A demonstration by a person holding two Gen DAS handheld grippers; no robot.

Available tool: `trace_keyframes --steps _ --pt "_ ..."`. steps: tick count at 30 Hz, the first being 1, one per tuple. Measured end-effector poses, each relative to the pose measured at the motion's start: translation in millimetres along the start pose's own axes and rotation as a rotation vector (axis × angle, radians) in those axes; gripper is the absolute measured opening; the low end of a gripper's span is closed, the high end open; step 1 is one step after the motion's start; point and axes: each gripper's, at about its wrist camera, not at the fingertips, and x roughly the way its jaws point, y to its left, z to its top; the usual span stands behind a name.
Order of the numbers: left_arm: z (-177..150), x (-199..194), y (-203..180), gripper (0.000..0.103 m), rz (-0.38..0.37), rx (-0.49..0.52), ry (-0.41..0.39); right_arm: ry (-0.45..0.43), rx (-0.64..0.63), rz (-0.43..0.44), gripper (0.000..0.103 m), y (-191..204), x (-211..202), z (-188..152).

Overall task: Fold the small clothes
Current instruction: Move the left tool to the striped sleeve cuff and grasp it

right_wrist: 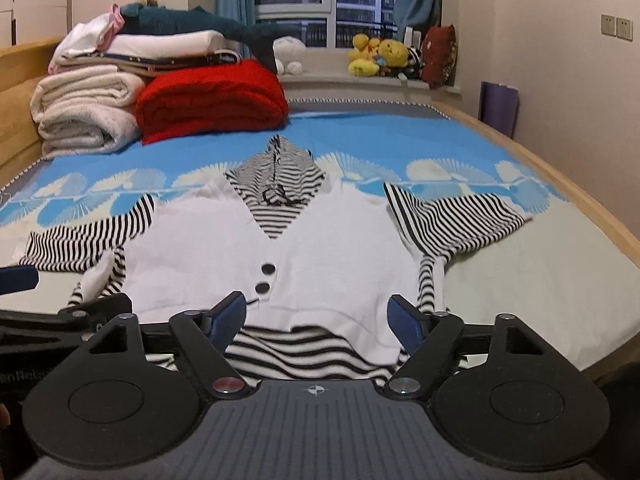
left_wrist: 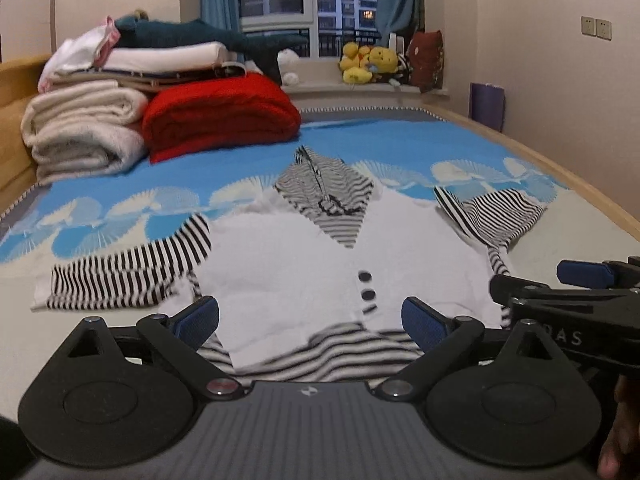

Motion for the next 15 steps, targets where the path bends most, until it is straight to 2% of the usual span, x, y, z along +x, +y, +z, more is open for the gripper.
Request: trace_keyframes --steps 2,4,7,9,10,11,13,15 --pt "7.2 1.9 5.3 0.099 -0.004 -0.014 -0.023 -0.011 -0.001 0.007 0.063 0.9 0.6 3.0" --pt "15.7 5.6 12.6 0.099 -0.002 -0.028 -0.039 -0.022 -0.013 0.008 0.058 3.2 1.4 6.3" --pt "31.1 17.6 30.8 0.099 0.002 -0.05 -0.068 -0.039 -0.021 0.02 0.058 5.0 2.4 15.6" --pt "44.9 36.2 52.5 0.1 0.011 -0.074 -0.061 -0.047 -0.025 0.037 0.059 4.0 5.0 26.9" --pt "52.5 46.6 66.9 0.1 0.028 -0.09 -0.061 -0.05 -0.035 0.039 0.063 4.1 7.1 32.4" --pt "60.2 59.2 83.0 0.101 0.064 -0.094 -0.062 -0.056 -0.053 0.037 0.072 4.3 11.0 39.8" --pt "73.0 85.3 113.9 0.102 0.158 -0.085 -0.068 -0.081 -0.074 0.027 0.084 2.3 20.7 54.8" --pt "78.5 115.4 149.3 0.102 0.264 -0.088 -0.066 -0.106 -0.077 0.015 0.085 -3.2 34.6 70.9"
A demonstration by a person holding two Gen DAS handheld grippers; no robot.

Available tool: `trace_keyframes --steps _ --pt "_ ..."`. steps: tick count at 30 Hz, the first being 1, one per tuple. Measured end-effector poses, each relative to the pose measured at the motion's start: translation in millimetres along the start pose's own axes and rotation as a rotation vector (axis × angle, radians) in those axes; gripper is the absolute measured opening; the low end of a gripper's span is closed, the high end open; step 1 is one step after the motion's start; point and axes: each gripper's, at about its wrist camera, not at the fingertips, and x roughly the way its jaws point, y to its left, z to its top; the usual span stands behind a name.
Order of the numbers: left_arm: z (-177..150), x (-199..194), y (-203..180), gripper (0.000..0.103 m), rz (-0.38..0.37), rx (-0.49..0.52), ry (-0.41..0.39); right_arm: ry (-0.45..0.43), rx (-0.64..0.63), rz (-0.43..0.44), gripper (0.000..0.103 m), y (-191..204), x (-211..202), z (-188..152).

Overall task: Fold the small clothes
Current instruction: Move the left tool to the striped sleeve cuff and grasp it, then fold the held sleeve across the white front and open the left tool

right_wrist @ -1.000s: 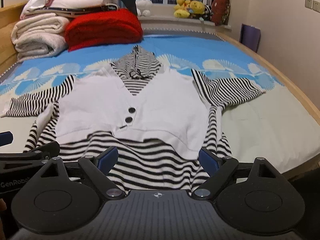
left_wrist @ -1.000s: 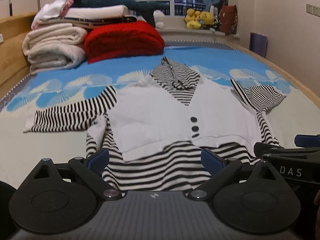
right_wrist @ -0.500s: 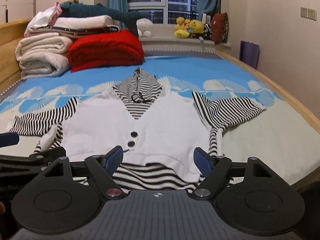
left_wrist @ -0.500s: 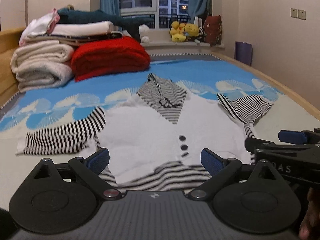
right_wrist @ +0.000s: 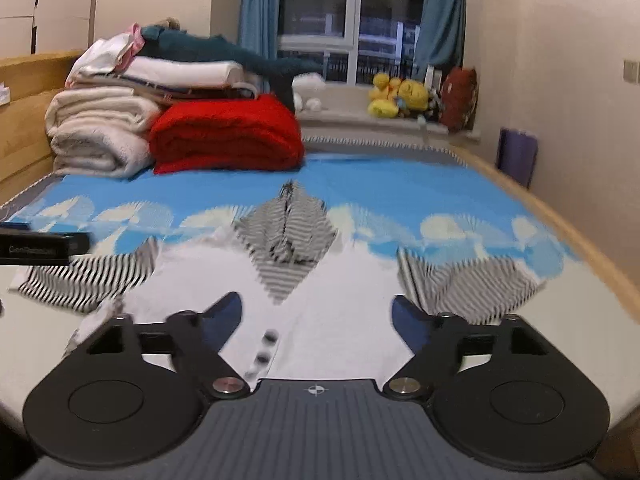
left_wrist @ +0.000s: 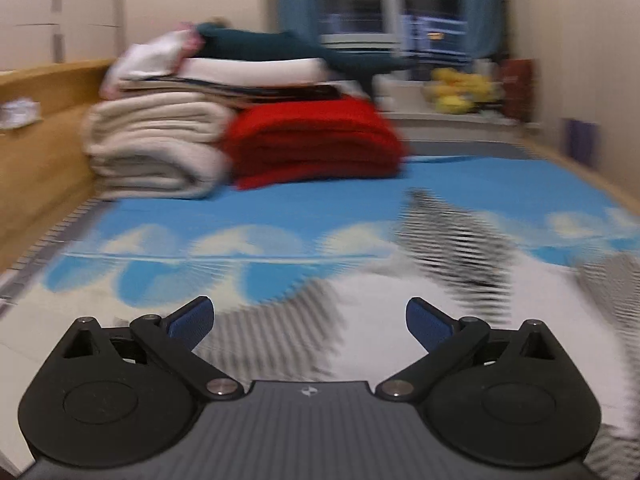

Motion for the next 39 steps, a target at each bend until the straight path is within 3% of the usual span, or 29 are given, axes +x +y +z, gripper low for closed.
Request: trace_keyframes --steps 3,8,13,15,18,21,23,25,27,29,32,35,37,39 --pt "-1.5 56.5 42.5 0.102 0.131 -0.018 0.042 -0.003 0.008 -0.005 0.085 -11.8 36.8 22.6" --pt "-26.6 138.3 110.7 0.102 0.319 -0.067 0.211 0.001 -0.024 -0.009 0.085 -19.8 103.7 53.8" --pt "-45.2 171.0 160.9 0.102 0.432 -0.088 0.318 0.058 0.051 -0.023 0.083 -29.3 158.5 50.0" --pt "-55.3 184.2 175.7 0.102 0.446 -0.14 0.361 0.152 0.083 -0.057 0.078 -31.8 174.6 46.5" --pt "-61.9 194.0 191.9 0.101 0.465 -0.195 0.39 0.196 0.142 -0.018 0.075 -34.8 186.9 47.0" --pt "-69.0 201.8 200.4 0.091 0.483 -0.249 0.43 0.186 0.101 -0.014 0.074 -30.5 192.1 50.1" --pt "-77.6 211.0 206.2 0.067 0.471 -0.301 0.474 0.185 0.099 -0.013 0.074 -30.7 193.7 51.1" --pt "-86.5 220.9 207.8 0.055 0.444 -0.348 0.5 0.197 0.108 -0.01 0.074 -33.0 195.3 50.4" --pt "-85.4 219.9 206.3 0.04 0.422 -0.36 0.495 0.198 0.111 -0.01 0.068 -37.7 194.9 51.9" --pt "-82.6 219.5 202.4 0.006 0.41 -0.352 0.499 0.202 0.105 -0.01 0.054 -41.3 194.1 51.1" --pt "-72.0 211.2 197.5 0.001 0.426 -0.347 0.472 0.201 0.103 -0.022 0.045 -49.6 190.9 50.4" --pt "-41.1 195.2 177.0 0.001 0.444 -0.283 0.368 0.184 0.072 -0.037 0.039 -62.4 189.9 55.9" --pt "-11.5 175.8 150.7 0.001 0.397 -0.23 0.263 0.174 0.076 -0.064 0.039 -77.8 189.5 59.6" --pt "18.1 153.7 112.7 0.001 0.291 -0.203 0.17 0.185 0.113 -0.092 0.039 -95.9 191.2 60.4"
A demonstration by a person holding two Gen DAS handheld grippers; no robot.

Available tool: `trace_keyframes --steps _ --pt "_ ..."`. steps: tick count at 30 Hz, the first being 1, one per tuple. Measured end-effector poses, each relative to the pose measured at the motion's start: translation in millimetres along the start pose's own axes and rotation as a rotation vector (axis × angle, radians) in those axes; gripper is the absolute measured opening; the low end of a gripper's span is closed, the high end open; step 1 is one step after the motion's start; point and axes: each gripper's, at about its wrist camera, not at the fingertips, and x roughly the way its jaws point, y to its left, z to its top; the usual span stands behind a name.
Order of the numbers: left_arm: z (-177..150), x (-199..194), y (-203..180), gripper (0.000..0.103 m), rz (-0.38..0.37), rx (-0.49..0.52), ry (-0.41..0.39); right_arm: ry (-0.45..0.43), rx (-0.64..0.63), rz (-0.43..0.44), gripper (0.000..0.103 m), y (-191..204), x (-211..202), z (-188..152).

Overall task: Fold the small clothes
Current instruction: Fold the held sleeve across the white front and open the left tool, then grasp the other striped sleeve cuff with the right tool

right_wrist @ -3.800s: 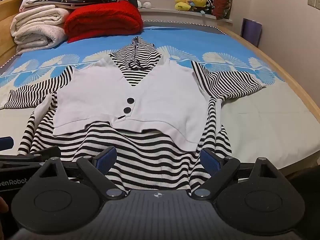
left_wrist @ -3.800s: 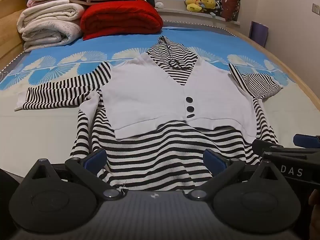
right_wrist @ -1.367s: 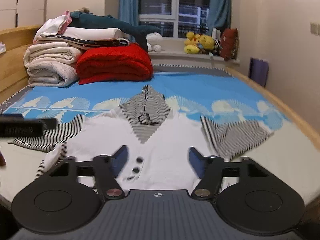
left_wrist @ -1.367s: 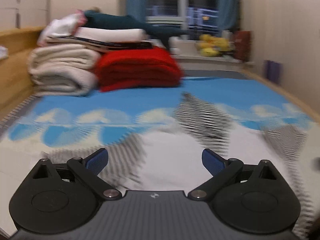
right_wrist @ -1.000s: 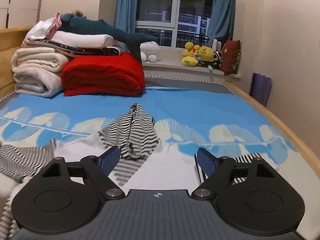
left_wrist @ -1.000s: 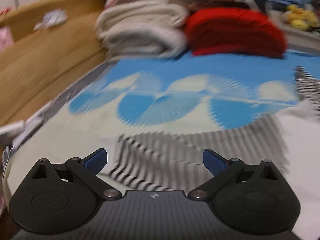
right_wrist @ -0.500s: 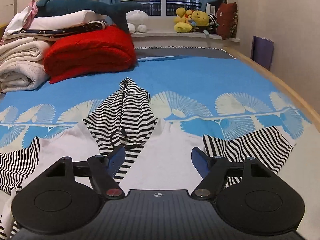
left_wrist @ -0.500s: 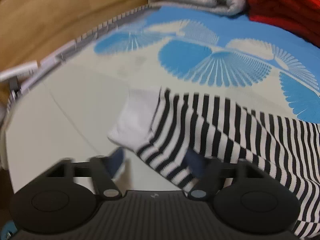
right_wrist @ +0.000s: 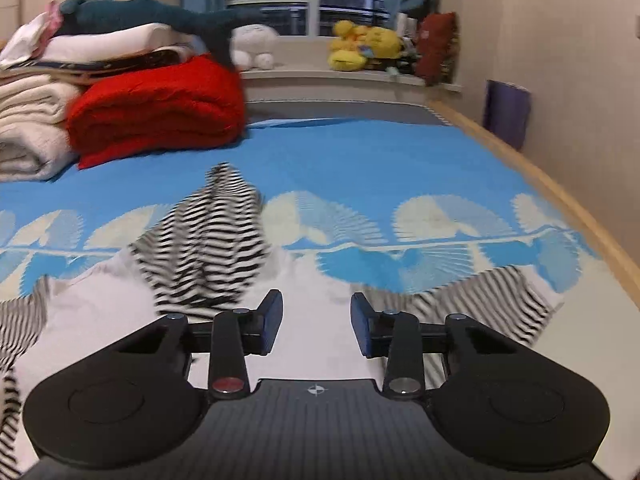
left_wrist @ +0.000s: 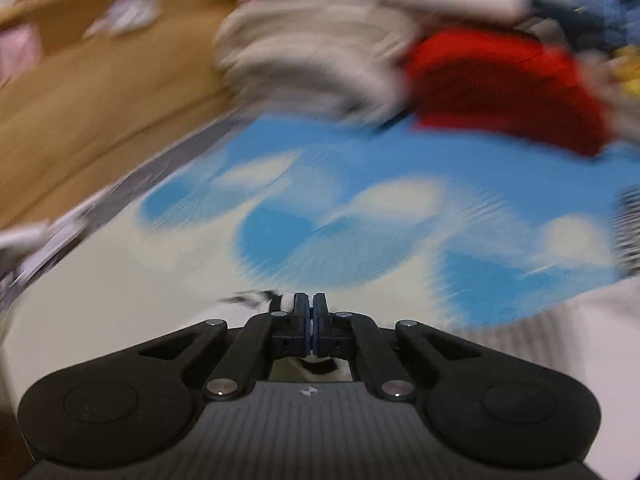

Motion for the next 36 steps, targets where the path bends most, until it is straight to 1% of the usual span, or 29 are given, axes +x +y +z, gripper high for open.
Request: trace_keyframes --steps 1,3,5,6,7,8,9,10,11,12,13,15,16,17,18,20,21,22,23,24,26,28,30,31,32,33,36 --pt "6.7 -21.4 -21.5 0.001 -0.074 0.008 -0.038 0.018 0.03 -0.015 0.039 -9.5 2.6 0.0" --pt "13.3 -65.1 -69.1 0.001 -0.251 0.03 -0.098 0.05 0.077 -0.034 0.039 -23.2 6.2 -3.3" --pt "11.6 -112.2 -123.7 0.001 -0.486 0.056 -0.129 0.069 0.101 -0.04 0.039 -32.0 7.4 -8.0" --pt "7.1 -130.6 -147.1 0.001 -0.604 0.067 -0.122 0.072 0.104 -0.041 0.039 -34.2 7.7 -10.0" --pt "1.4 -148.4 -173.3 0.004 -0.743 0.092 -0.085 0.074 0.105 -0.041 0.039 -35.9 8.1 -12.0" --pt "-4.0 -163.0 -197.1 0.015 -0.876 0.14 -0.031 0.079 0.109 -0.04 0.039 -37.2 9.3 -13.6" --pt "-8.7 -176.6 -214.4 0.02 -0.971 0.179 -0.008 0.083 0.119 -0.036 0.039 -39.3 10.3 -14.9" --pt "-10.7 -184.6 -219.7 0.029 -0.988 0.176 -0.032 0.088 0.138 -0.032 0.039 -41.3 12.3 -15.7" --pt "-9.6 -187.4 -220.1 0.041 -0.971 0.158 -0.05 0.094 0.159 -0.031 0.04 -43.6 14.7 -15.7" --pt "-6.1 -183.6 -216.9 0.043 -0.946 0.128 -0.049 0.104 0.183 -0.031 0.04 -46.2 17.6 -16.4" --pt "-1.5 -174.2 -210.6 0.043 -0.901 0.093 -0.036 0.117 0.208 -0.026 0.04 -48.9 21.5 -17.3" --pt "3.7 -154.4 -198.9 0.043 -0.784 0.069 -0.019 0.142 0.252 -0.007 0.04 -52.9 29.4 -20.0" --pt "5.8 -141.7 -191.7 0.043 -0.707 0.076 -0.003 0.154 0.264 0.0 0.04 -53.1 33.9 -21.8" --pt "5.0 -132.1 -189.0 0.043 -0.641 0.088 0.02 0.167 0.271 0.006 0.04 -52.0 38.8 -23.9" --pt "3.4 -118.5 -183.6 0.043 -0.568 0.103 0.065 0.176 0.28 0.016 0.04 -51.1 44.3 -26.3" --pt "1.7 -94.6 -167.5 0.043 -0.488 0.1 0.159 0.201 0.297 0.022 0.041 -49.6 59.8 -33.7" --pt "1.1 -82.7 -157.6 0.043 -0.467 0.08 0.209 0.241 0.323 0.017 0.041 -49.7 69.9 -37.5" --pt "1.5 -71.4 -146.9 0.043 -0.451 0.046 0.259 0.279 0.37 0.043 0.043 -50.8 80.3 -41.3" --pt "1.3 -63.4 -136.5 0.043 -0.442 0.014 0.295 0.302 0.41 0.078 0.043 -51.5 89.8 -44.7" --pt "2.0 -56.3 -125.2 0.043 -0.43 -0.012 0.322 0.323 0.43 0.096 0.042 -49.9 101.2 -48.5" --pt "2.9 -45.9 -106.9 0.043 -0.402 -0.026 0.342 0.364 0.452 0.063 0.043 -47.5 120.5 -55.6" --pt "5.9 -42.0 -102.5 0.043 -0.387 -0.007 0.343 0.415 0.511 0.04 0.043 -47.6 140.0 -63.0" --pt "6.4 -36.8 -104.7 0.043 -0.392 0.016 0.358 0.427 0.531 0.024 0.043 -45.4 152.0 -67.9" --pt "5.4 -36.1 -105.2 0.043 -0.401 0.027 0.369 0.417 0.508 0.008 0.037 -42.1 154.6 -68.4" --pt "3.1 -34.9 -107.4 0.043 -0.412 0.039 0.379 0.398 0.474 -0.009 0.015 -38.5 154.9 -67.1" --pt "0.3 -31.3 -111.9 0.043 -0.42 0.048 0.389 0.383 0.444 -0.016 0.004 -35.1 154.1 -64.9" --pt "-8.4 -27.4 -128.9 0.043 -0.45 0.075 0.412 0.324 0.452 -0.012 0.004 -37.8 138.1 -58.1"
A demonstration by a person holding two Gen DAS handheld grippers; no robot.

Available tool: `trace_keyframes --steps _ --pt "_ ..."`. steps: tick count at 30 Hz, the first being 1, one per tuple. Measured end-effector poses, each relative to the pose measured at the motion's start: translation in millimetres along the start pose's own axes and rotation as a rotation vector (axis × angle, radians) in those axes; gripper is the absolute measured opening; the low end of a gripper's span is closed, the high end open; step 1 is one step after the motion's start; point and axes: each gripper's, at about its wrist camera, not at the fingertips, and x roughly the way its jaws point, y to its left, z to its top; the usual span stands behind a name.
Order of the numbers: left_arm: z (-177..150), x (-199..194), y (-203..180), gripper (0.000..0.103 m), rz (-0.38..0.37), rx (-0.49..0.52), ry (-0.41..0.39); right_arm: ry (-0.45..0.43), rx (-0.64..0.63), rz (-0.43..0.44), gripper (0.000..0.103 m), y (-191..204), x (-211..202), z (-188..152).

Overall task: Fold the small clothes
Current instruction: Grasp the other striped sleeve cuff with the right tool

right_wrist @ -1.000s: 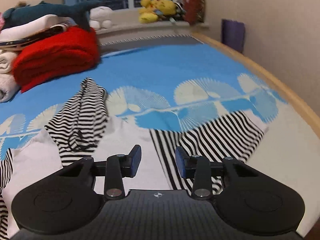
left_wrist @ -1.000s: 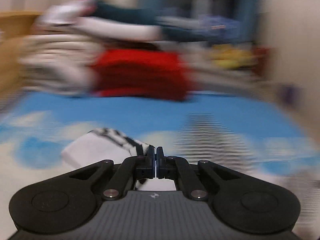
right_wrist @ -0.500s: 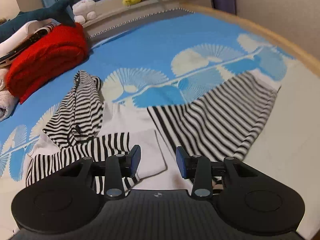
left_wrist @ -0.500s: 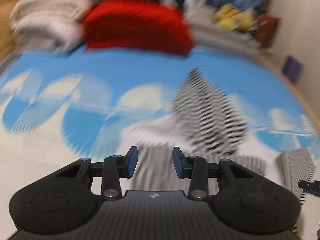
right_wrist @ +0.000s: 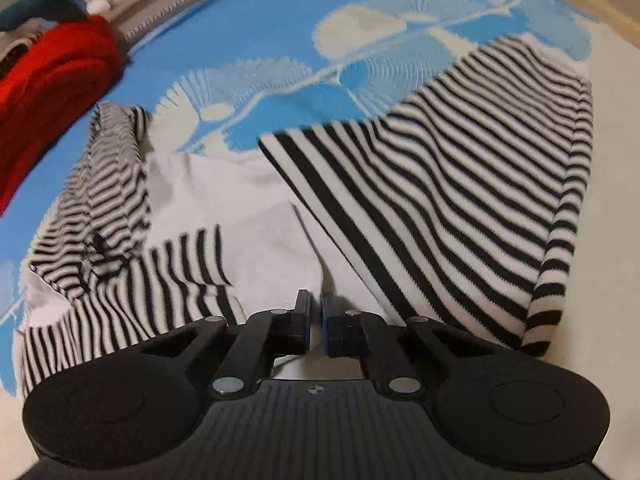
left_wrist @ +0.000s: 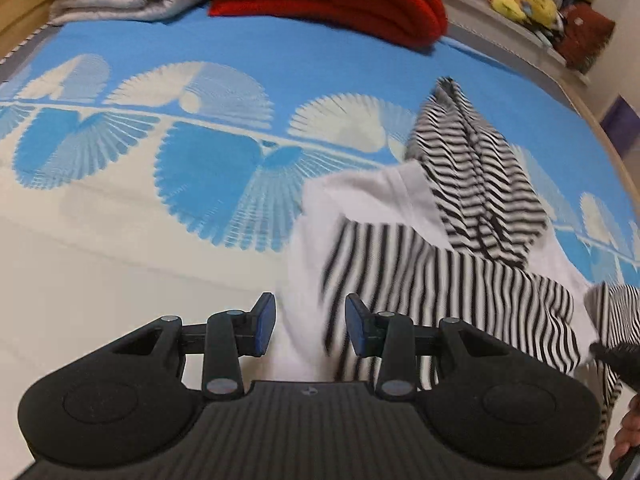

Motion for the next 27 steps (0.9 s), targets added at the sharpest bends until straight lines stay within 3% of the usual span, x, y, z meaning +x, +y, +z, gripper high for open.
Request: trace_keyframes --steps 4,9,12,16,18,20,21,24,27 --pt "-7.0 9.6 -19.6 0.043 -0.039 0.044 0.032 -0.081 -0.022 0.02 0.003 -4.1 -40.6 -0.3" --pt "-21.2 18.5 -38.5 0.046 -0.102 0.063 0.097 0.037 -0.011 -0.051 0.003 -27.0 -21.5 -9.6" --pt "-30.1 23.3 -46.5 0.046 -0.119 0.085 0.132 0.006 0.021 -0.073 0.004 -38.5 -23.9 -4.1" --pt "-40.2 33.8 -54.5 0.046 -0.092 0.148 0.175 -0.068 -0.029 0.071 0.008 -29.2 -38.8 0.4" --pt "-47.8 45.9 -52.6 0.048 -0.064 0.154 0.238 0.03 -0.09 0.118 0.019 -22.3 -22.7 -4.6" --pt "-53.5 54.3 -51.6 0.049 -0.03 0.151 0.282 0.161 -0.117 0.05 0.024 -23.8 2.5 -14.1" --pt "-52.9 52.5 -52.4 0.049 -0.019 0.159 0.284 0.16 -0.102 0.044 0.023 -27.5 5.0 -15.9" --pt "-43.8 31.7 -63.0 0.05 -0.041 0.192 0.183 0.122 -0.114 0.057 0.024 -21.6 -7.9 -6.4" --pt "-36.3 13.2 -75.0 0.06 0.001 0.24 0.075 0.055 -0.119 0.111 0.029 -22.4 -24.7 7.6"
